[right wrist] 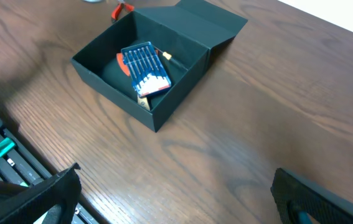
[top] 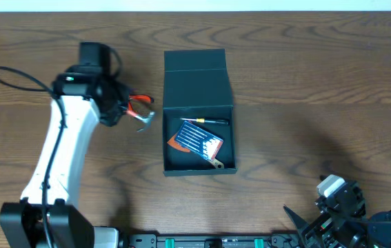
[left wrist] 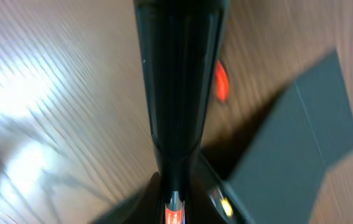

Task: Pack container
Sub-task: 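Carry the hammer over the box and lower it inside with the left gripper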

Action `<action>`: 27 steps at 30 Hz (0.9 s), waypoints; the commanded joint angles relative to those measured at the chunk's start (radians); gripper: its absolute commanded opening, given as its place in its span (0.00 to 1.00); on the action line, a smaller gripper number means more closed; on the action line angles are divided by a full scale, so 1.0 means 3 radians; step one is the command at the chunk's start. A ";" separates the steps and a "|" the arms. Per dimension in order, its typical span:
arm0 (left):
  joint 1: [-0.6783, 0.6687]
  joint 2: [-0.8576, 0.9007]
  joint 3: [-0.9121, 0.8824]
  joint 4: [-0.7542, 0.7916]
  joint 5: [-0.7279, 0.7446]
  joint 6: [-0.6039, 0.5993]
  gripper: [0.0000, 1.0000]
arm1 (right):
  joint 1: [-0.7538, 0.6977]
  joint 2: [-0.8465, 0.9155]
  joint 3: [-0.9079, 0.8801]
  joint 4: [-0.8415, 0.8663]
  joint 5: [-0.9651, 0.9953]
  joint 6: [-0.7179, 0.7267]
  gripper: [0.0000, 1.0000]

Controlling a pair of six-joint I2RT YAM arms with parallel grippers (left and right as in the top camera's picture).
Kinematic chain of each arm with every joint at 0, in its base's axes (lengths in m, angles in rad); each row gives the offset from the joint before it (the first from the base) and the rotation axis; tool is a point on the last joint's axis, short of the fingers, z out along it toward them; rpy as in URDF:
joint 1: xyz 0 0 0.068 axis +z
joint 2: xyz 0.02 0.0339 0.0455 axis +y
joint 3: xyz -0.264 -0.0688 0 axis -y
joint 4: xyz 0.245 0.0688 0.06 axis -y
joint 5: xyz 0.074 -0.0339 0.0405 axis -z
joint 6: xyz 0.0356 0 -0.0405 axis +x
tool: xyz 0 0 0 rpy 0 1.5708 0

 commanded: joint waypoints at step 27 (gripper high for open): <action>-0.1929 0.0749 0.0017 0.0359 0.0075 -0.2233 0.06 | -0.0014 -0.0011 0.0003 0.0004 0.0024 0.0057 0.99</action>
